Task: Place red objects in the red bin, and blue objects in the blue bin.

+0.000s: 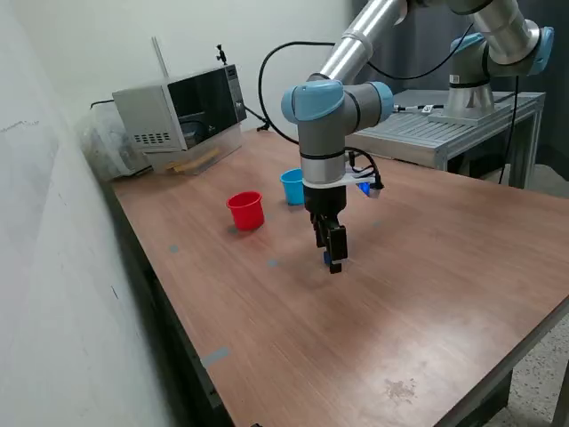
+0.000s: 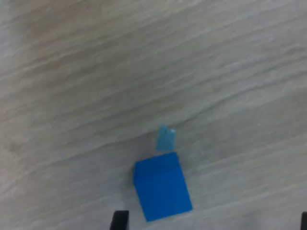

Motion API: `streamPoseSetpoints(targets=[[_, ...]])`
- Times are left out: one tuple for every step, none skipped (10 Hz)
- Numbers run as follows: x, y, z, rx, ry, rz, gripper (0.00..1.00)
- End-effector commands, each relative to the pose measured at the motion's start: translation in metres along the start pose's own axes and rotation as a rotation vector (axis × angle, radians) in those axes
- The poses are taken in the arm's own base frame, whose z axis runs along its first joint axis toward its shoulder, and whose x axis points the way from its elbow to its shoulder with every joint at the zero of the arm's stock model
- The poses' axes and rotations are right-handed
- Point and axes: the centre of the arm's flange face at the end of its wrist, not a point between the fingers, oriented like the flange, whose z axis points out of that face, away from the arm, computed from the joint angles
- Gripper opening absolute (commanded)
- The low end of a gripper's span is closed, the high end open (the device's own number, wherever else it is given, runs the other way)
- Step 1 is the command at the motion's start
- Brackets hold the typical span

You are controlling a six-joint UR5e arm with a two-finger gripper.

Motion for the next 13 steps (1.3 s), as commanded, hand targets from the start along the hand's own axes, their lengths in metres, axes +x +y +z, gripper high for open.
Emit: streamPoseSetpoints(targets=[[-0.004,0.005,-0.003,-0.002,0.000,-0.006,1.00],[-0.004,0.004,-0.004,0.002,0.000,-0.011,1.00],[-0.005,0.003,-0.002,0.008,-0.002,-0.037,1.00],[-0.005,0.001,-0.001,0.014,-0.003,-0.071,1.00],[-0.006,0.001,0.000,0.020,-0.006,-0.093,1.00],[-0.006,0.001,0.000,0.020,-0.006,-0.129,1.00],[-0.007,0.001,0.000,0.020,-0.005,-0.165,1.00],[-0.011,0.005,0.001,0.020,-0.006,-0.188,1.00],[-0.016,0.009,0.001,0.019,-0.004,-0.208,1.00],[-0.022,0.012,0.002,0.022,-0.006,-0.226,1.00],[-0.028,0.013,0.005,0.030,-0.009,-0.231,1.00],[-0.030,0.010,0.011,0.041,-0.013,-0.244,1.00],[-0.032,0.006,0.016,0.053,-0.017,-0.249,1.00]])
